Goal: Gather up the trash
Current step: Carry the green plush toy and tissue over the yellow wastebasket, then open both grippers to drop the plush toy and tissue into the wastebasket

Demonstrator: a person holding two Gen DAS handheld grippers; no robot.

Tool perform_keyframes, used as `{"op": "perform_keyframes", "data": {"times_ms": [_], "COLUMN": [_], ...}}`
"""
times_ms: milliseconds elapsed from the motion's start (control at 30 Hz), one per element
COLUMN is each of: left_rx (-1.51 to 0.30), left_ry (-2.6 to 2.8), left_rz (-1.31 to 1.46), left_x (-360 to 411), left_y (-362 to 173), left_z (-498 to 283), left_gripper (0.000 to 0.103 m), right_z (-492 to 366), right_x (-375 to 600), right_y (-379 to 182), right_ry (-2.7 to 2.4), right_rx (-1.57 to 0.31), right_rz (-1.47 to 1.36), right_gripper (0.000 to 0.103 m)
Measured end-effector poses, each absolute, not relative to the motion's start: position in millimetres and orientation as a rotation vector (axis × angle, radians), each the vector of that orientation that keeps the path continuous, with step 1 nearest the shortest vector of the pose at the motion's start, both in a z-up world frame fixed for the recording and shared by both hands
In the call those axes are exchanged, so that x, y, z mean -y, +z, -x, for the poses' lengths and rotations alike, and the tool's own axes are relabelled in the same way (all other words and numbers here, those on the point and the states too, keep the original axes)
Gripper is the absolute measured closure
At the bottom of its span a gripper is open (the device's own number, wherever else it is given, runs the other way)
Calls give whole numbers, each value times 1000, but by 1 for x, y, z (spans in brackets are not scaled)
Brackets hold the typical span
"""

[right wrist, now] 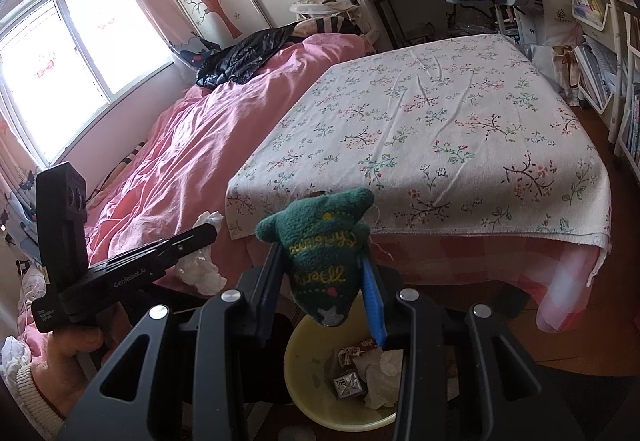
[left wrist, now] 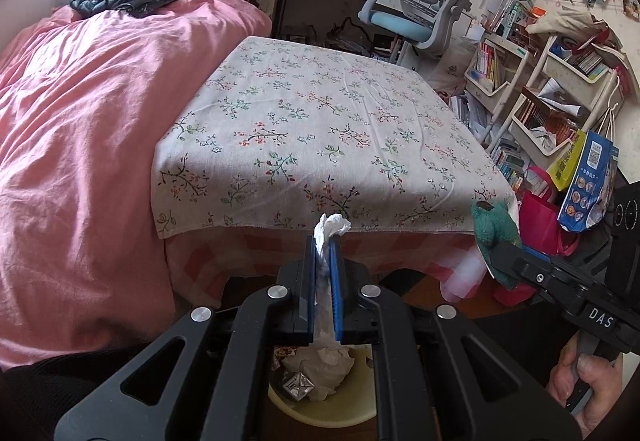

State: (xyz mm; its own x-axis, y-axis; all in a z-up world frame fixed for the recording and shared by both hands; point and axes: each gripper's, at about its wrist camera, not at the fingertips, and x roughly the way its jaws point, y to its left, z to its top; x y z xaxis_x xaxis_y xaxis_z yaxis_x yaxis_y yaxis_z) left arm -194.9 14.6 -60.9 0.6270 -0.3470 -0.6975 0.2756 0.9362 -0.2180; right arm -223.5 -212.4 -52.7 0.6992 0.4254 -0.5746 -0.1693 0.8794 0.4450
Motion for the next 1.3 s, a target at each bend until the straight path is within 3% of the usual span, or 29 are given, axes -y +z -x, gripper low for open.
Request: {"op": "perform_keyframes", "data": {"times_ms": [800,933,1033,1133,1300], "left_rx": [-875,-901,-915,-905,-891], "left_ry": [-360,-356,-349,-323,-300], "left_rz": [16,13,5,-1,7], "left_x": [-10,-8,-6,-7,-11], "left_y": [-82,-86,-89,-89,-88], "left_z": [218,216,216,217,216], "left_gripper": [96,95,84,61,55], "right_z": [236,233,229,228,228], "right_x": [194,189,182,180,184], "right_y": [-70,-77,-87,-92,-90], "right_ry": [335,337,333,320,307], "right_rx": [-822,-863,-921,-946,-930], "right_rz": [-325,-309,-281,-269,-287], "right_gripper": [65,60,56,48,46]}}
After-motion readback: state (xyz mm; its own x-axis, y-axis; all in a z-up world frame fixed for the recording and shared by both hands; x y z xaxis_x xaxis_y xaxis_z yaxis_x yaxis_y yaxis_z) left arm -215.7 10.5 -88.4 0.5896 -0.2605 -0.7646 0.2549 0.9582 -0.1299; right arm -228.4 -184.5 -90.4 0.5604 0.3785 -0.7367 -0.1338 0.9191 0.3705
